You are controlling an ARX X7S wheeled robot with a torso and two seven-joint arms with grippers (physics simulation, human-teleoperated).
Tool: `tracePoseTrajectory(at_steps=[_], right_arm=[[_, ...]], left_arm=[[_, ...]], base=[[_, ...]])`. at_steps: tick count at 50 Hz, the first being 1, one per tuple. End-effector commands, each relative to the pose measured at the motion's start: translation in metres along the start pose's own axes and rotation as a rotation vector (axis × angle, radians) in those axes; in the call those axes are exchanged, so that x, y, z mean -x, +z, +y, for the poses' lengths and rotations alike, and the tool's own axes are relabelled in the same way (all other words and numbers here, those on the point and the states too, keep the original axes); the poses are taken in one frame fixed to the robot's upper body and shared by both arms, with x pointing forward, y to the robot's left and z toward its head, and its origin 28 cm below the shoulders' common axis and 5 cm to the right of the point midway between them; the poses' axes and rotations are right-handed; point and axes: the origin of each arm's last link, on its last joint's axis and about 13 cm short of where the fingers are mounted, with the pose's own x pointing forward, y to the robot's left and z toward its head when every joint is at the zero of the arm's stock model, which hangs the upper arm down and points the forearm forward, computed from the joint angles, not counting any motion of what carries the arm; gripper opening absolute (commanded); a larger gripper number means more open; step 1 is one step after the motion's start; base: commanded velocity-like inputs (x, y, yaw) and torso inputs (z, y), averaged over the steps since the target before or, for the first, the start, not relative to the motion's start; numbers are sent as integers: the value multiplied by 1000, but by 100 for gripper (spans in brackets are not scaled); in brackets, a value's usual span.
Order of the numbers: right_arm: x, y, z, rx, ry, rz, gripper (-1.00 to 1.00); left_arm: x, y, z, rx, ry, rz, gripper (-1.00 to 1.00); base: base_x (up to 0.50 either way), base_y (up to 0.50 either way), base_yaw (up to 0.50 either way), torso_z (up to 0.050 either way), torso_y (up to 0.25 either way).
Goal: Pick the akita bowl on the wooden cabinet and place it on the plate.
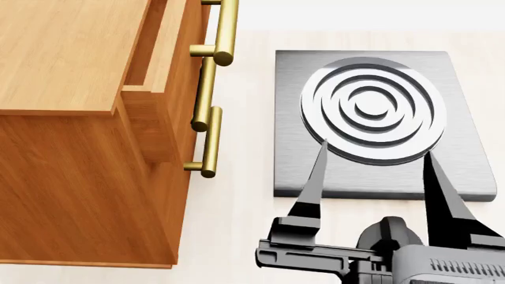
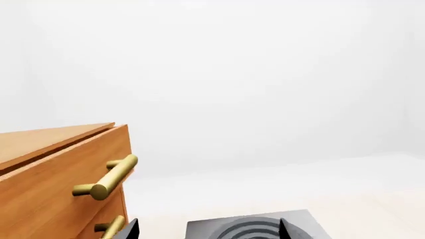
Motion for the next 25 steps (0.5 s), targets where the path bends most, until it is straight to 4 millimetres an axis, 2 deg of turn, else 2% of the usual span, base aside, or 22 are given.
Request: tracePoseTrajectory(at_steps=[1, 11, 25], right_arm=[[-5, 28, 8, 54, 45, -61, 100], [-4, 34, 16, 83, 81, -63, 100], [-2, 36, 16, 79, 83, -68, 100]], left_arm=[[27, 2, -3, -31, 12, -42, -100], [38, -7, -14, -56, -13, -58, -100], [46, -13, -34, -96, -93, -89, -100]], base=[[0, 0, 0, 0, 0], [0, 0, 0, 0, 0], [0, 0, 0, 0, 0]])
